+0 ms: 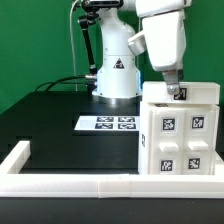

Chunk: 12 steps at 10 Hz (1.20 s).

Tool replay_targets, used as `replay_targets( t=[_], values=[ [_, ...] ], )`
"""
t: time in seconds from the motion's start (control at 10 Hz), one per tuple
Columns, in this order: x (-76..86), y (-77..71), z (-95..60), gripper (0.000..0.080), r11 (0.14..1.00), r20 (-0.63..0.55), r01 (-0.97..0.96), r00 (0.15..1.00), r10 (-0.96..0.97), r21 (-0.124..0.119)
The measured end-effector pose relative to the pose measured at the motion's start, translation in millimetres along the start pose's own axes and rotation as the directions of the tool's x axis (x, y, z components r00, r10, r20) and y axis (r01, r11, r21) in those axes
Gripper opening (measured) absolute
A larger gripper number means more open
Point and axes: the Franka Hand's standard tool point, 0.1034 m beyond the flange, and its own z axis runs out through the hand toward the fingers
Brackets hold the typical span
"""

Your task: Assemble cabinet

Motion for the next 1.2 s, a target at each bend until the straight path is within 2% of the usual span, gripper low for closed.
replay_targets(
  t=[0.3, 0.4, 0.5, 0.6, 0.8, 0.9, 1.1, 1.2],
  values=[
    [-3.0, -0.2, 0.8, 0.0786, 1.000, 0.002, -0.012, 1.000, 0.012, 0.002],
    [-3.8, 0.3, 0.5, 0.0622, 1.000, 0.002, -0.017, 1.000, 0.017, 0.001],
    [-4.1, 0.5, 0.4, 0.0622, 0.999, 0.002, -0.033, 0.999, 0.033, 0.001],
    [-4.5, 0.6, 0.3, 0.0566, 0.998, 0.002, -0.057, 0.998, 0.057, 0.001],
    [-5.5, 1.0, 0.1, 0.0566, 0.995, 0.002, -0.096, 0.995, 0.096, 0.001],
    [-6.0, 1.1, 0.1, 0.0566, 0.978, 0.000, -0.210, 0.978, 0.210, 0.002],
    [-9.1, 2.2, -0.3, 0.0566, 0.918, -0.001, -0.396, 0.918, 0.396, 0.001],
    [-8.5, 1.7, 0.1, 0.0566, 0.846, -0.004, -0.533, 0.846, 0.533, -0.003]
  ],
)
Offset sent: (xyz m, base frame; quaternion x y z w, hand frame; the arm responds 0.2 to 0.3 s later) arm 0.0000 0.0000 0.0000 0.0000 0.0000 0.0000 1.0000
